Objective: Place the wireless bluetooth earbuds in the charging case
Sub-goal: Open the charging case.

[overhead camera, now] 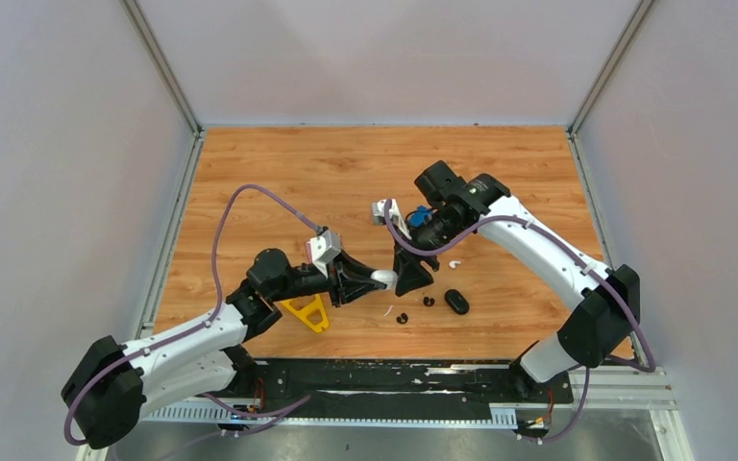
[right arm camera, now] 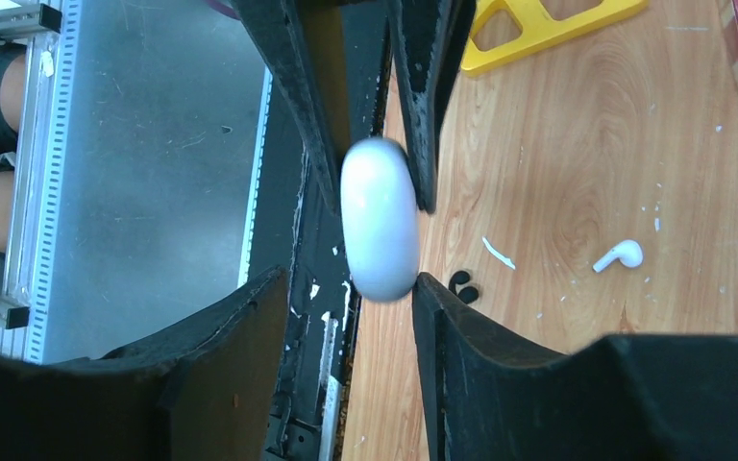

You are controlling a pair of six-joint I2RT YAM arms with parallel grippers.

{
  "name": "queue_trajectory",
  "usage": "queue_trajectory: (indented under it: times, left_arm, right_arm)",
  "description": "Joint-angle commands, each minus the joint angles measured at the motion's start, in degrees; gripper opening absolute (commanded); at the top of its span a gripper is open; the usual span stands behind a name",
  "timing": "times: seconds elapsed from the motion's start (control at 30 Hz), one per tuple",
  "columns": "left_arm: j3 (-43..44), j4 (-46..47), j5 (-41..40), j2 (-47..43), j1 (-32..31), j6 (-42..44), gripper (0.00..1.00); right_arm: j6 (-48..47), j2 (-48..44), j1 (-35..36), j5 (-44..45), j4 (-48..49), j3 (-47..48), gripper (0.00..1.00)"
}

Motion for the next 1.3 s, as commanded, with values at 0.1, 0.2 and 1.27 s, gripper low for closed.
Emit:
queue_trajectory:
  times: [0.1,0.2,1.27]
  left_arm:
    - [-1.2,14.5,0.7,4.7,-0.4,-6.5,0.22]
    - [-1.8,17.3,0.6,5.9,-0.3,-8.1,0.22]
    - [-1.2,17.3,-0.1,11.9,-2.8,-7.9,0.51]
  right_arm:
    - [-1.1,0.6,2.1,-0.4,1.0,3.4,0.45]
    - [-1.0,0.4,2.1,0.4,1.4,3.5,0.38]
    - [0.5,-2.9,2.2,8.2,2.7,3.0,0.09]
